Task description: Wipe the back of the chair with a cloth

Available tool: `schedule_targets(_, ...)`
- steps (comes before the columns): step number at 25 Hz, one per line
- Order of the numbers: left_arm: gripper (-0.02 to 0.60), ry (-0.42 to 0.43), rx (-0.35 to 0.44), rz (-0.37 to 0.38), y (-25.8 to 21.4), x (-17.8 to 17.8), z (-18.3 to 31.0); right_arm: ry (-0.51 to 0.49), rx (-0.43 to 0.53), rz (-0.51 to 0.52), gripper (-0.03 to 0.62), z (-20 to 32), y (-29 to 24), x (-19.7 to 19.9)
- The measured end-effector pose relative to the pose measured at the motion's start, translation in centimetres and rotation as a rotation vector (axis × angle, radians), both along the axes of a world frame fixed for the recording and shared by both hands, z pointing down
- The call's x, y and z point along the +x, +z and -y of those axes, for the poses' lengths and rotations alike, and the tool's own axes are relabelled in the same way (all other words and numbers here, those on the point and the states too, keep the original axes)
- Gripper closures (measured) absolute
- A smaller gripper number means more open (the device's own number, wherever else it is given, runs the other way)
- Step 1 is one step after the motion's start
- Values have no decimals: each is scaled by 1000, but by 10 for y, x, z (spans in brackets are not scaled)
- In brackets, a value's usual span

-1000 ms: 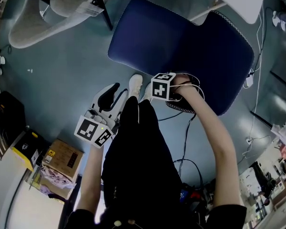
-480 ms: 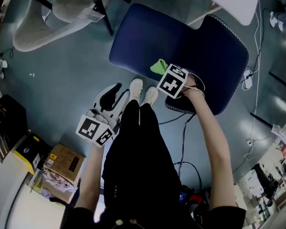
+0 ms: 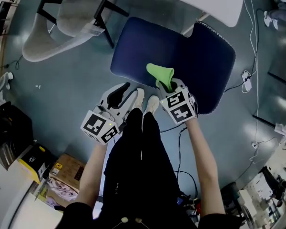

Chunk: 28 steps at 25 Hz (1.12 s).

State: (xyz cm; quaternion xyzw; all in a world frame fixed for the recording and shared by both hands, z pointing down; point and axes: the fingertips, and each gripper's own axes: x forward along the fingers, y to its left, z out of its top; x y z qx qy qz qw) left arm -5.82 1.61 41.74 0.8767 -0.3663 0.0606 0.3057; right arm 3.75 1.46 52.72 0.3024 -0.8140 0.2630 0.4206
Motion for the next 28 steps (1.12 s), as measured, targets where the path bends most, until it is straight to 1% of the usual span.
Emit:
schedule_targets(4, 454, 18, -4, 32, -14, 11, 7, 153, 112, 126, 576, 6, -44, 7)
schedule_targets(8, 454, 62, 15, 29, -36, 26, 13, 281, 270, 228, 576, 18, -102, 18)
schedule_targets(11, 454, 92, 62, 26, -62, 39, 15, 383, 391, 287, 576, 25, -150, 32)
schedule_targets(13, 454, 105, 125, 18, -85, 49, 18, 435, 468, 317, 576, 28, -182, 41)
schedule_targets(16, 454, 149, 228, -2, -121, 67, 22, 479, 596, 347, 576, 29, -231, 51)
schedule_targets(20, 462, 189, 339, -22, -171, 87, 23, 524, 757, 378, 576, 21, -291, 60)
schedule_targets(24, 485, 187, 428, -40, -216, 97, 25, 565, 870, 408, 576, 11, -337, 70)
schedule_targets(26, 498, 170, 452, -51, -234, 98, 26, 573, 915, 412, 576, 6, -356, 75)
schedule_targets(28, 523, 136, 459, -65, -249, 95, 29, 585, 957, 416, 576, 0, -373, 81)
